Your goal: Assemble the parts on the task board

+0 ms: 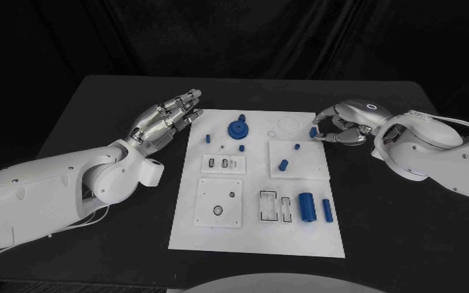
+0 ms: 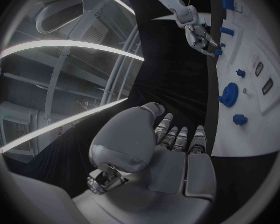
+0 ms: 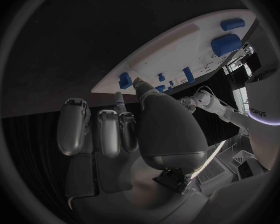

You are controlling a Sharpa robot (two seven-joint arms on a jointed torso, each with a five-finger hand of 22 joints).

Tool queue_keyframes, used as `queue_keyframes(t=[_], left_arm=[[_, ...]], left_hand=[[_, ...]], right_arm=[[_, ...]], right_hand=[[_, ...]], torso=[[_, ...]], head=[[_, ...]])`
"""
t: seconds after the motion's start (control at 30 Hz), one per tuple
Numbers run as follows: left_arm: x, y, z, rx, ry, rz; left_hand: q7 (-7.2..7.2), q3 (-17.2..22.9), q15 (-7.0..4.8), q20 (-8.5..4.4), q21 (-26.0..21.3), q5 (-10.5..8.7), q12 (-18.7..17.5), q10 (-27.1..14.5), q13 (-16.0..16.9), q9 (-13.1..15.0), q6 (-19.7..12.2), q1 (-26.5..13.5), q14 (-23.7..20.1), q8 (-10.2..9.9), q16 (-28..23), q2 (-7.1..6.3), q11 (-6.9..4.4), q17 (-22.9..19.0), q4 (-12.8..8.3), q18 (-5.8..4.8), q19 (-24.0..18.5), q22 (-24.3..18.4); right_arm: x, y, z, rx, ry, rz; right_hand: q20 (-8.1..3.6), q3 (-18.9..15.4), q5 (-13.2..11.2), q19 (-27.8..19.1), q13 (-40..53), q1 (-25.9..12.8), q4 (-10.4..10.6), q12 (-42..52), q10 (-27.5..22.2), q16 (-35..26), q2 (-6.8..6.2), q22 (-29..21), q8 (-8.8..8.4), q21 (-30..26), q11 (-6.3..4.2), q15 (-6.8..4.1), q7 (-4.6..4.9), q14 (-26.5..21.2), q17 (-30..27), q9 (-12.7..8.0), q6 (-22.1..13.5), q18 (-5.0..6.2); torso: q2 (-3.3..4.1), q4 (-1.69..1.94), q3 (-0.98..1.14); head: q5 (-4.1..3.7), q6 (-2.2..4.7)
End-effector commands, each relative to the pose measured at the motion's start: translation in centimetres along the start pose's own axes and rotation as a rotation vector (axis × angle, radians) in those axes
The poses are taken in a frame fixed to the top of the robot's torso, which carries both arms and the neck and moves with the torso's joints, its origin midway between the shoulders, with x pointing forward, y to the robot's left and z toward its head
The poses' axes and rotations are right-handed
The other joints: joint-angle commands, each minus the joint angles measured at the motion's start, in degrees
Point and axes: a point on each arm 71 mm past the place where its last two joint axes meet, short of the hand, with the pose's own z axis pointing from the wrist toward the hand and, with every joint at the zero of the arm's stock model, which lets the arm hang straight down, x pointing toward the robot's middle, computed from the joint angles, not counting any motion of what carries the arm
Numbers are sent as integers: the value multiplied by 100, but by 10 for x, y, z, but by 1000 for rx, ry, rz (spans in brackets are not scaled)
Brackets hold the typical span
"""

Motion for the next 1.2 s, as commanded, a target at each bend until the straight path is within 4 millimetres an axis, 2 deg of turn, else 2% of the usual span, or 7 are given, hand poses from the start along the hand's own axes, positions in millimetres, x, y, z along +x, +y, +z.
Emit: queue_keyframes(t=[0.03, 0.43, 0.7, 1.2], left_arm=[[1, -4, 0, 61, 12, -10], [2, -4, 0, 54, 18, -16], [2, -4, 0, 51, 18, -16], [2, -3, 1, 46, 22, -18]], left_hand=[[37, 28, 55, 54, 2, -21, -19, 11, -7, 7, 3, -44, -3, 22, -21, -26, 30, -5, 5, 62, 3, 9], [43, 47, 62, 62, 1, -23, -19, 11, -7, 7, 4, -54, -3, 25, -21, -28, 37, -5, 2, 61, 2, 8], [43, 47, 62, 62, 1, -23, -19, 11, -7, 7, 4, -54, -3, 25, -21, -28, 37, -5, 2, 61, 2, 8], [50, 58, 64, 66, 0, -26, -19, 11, -7, 7, 4, -62, -3, 27, -21, -29, 43, -5, 3, 60, 2, 8]], right_arm=[[2, 0, 1, 12, 8, -10], [6, 0, 7, 25, 7, -15], [9, 0, 8, 30, 9, -14], [14, 0, 9, 32, 5, -11]], right_hand=[[-5, -4, -37, 29, 1507, 70, 30, 15, 606, -28, -2, 967, 25, -37, -6, -15, 16, 515, 1218, 1, 57, -107], [6, -9, -16, -11, 1507, 129, 35, 15, 606, -109, 23, 935, 69, -148, 9, -3, 34, 495, 1136, 13, 140, -84], [17, -24, 114, -26, 1507, 235, 20, 15, 606, -151, 51, 927, 217, -206, 17, 5, 42, 485, 1093, 62, 333, -75], [21, -39, 167, -46, 1507, 287, 12, 15, 606, -205, 80, 910, 358, -280, 23, 9, 49, 473, 1038, 115, 470, -62]], torso=[[1, -6, 2], [1, -6, 0], [1, -2, -2], [-2, -5, 3]], head=[[-1, -4], [5, -31], [-2, -47], [-5, -63]])
